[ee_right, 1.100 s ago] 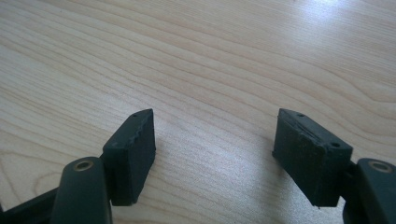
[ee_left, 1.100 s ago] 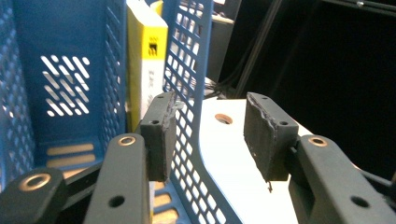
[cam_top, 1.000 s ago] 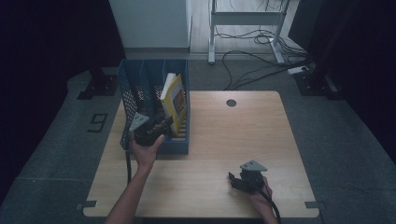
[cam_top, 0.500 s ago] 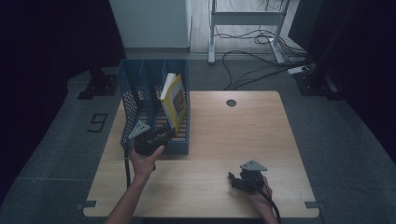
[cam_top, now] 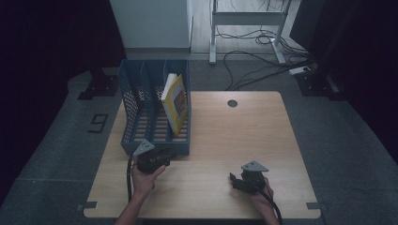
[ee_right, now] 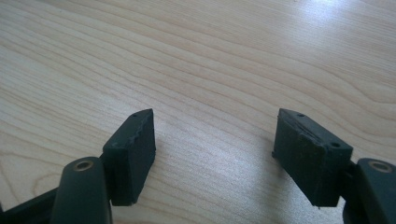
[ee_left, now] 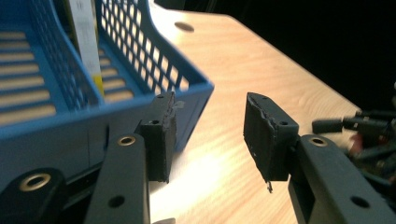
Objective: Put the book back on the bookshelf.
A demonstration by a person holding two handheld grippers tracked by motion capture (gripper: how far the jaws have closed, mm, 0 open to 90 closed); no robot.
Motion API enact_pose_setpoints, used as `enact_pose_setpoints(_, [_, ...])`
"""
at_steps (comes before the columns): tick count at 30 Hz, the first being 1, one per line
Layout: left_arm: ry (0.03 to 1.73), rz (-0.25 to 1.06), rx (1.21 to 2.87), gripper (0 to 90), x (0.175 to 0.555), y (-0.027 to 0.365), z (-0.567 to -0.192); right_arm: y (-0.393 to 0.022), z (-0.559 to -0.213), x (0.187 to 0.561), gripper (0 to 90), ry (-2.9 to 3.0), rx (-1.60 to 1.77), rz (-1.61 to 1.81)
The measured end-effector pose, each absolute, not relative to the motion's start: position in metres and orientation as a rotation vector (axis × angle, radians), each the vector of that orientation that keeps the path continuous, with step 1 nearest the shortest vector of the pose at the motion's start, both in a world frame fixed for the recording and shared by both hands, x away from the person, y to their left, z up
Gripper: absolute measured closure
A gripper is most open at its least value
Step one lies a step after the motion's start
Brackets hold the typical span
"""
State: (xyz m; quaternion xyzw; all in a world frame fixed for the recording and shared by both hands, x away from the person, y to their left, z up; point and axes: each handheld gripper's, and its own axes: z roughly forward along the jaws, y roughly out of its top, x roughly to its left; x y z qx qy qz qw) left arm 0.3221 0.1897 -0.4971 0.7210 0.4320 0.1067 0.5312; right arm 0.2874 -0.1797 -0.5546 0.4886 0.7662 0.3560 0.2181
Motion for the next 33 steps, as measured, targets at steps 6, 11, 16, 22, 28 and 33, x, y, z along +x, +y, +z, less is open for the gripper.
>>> enact_pose_setpoints(6, [1.022,0.270,1.781,53.8,0.311,0.189,-0.511,-0.180,-0.555,0.287,28.8,2.121,1.353,0.986])
enact_pose_setpoints(11, [1.034,0.246,1.780,53.5,0.307,0.194,-0.520,-0.180,-0.555,0.287,28.8,2.121,1.353,0.985])
enact_pose_setpoints(16, [1.031,0.257,1.809,53.2,0.306,0.196,-0.524,-0.180,-0.555,0.287,28.8,2.121,1.353,0.985])
enact_pose_setpoints(22, [1.031,0.249,1.839,52.6,0.306,0.194,-0.530,-0.180,-0.555,0.287,28.8,2.121,1.353,0.985])
enact_pose_setpoints(28, [1.038,0.244,1.835,52.3,0.305,0.195,-0.532,-0.180,-0.555,0.287,28.7,2.121,1.353,0.985])
enact_pose_setpoints(33, [1.036,0.240,1.844,52.1,0.304,0.194,-0.533,-0.179,-0.555,0.288,28.7,2.122,1.349,0.985])
